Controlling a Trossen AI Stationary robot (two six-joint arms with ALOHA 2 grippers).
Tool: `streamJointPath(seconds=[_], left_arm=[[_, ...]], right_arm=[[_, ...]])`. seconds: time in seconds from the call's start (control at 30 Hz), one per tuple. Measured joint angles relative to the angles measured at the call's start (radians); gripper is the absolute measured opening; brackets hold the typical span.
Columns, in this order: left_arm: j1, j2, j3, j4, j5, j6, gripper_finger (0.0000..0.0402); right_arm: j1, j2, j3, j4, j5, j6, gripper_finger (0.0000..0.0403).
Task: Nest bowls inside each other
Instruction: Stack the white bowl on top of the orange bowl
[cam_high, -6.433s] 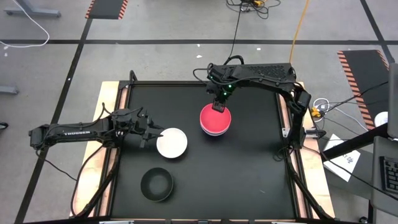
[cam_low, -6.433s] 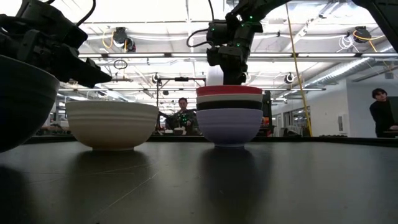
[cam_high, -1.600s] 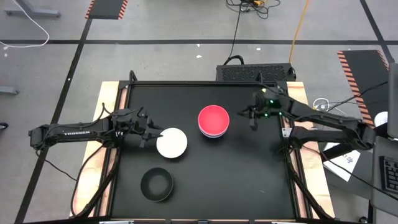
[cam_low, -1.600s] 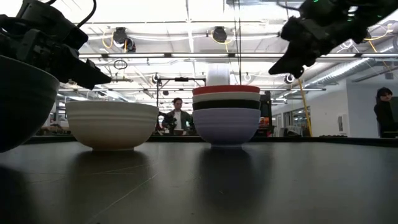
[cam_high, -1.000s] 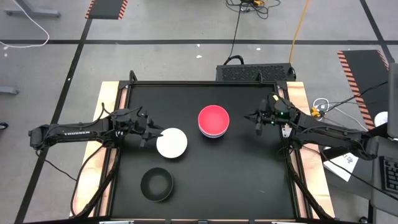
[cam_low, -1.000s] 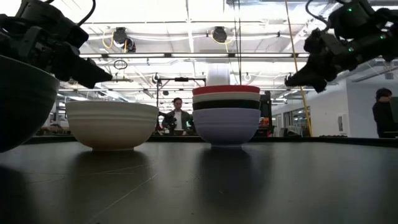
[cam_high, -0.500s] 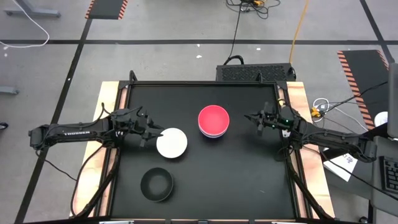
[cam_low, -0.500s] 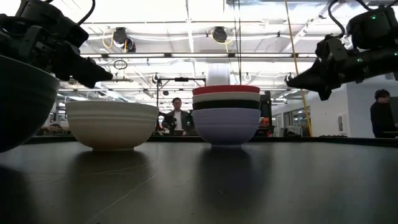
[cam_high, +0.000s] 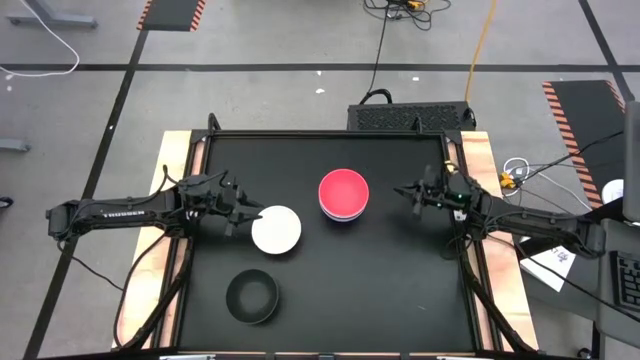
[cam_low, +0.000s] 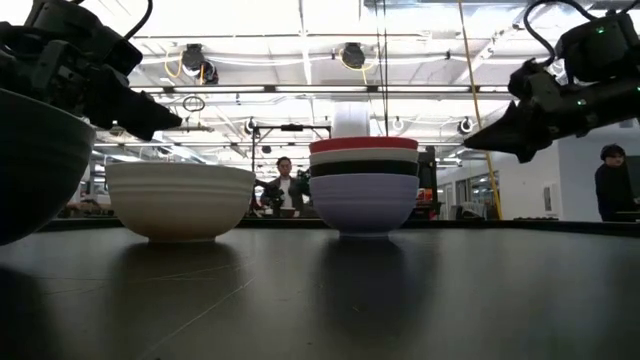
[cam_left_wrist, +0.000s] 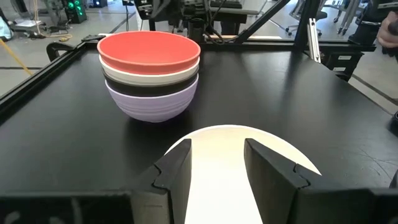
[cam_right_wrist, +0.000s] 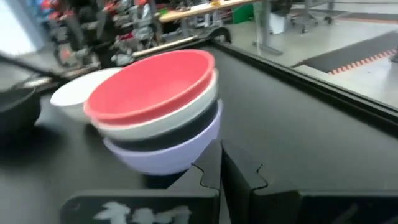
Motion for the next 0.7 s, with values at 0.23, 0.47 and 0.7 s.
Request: streamJointPath(seconds=[0.23, 0.47, 0.7], left_arm=[[0.0, 0.0, 0.0, 0.0, 0.0, 0.0, 0.0147], [0.0, 0.0, 0.0, 0.003, 0.0, 0.001, 0.0147], [0.0, 0.0, 0.0, 0.004, 0.007, 0.013, 0.0147]], right_arm=[[0.081, -0.005, -0.058, 0.11, -0.104, -0.007, 0.0], [0.199, -0.004, -0.071, 0.158, -0.103, -0.004, 0.0], [0.285, -0.003, -0.073, 0.161, -0.101, -0.061, 0.0]])
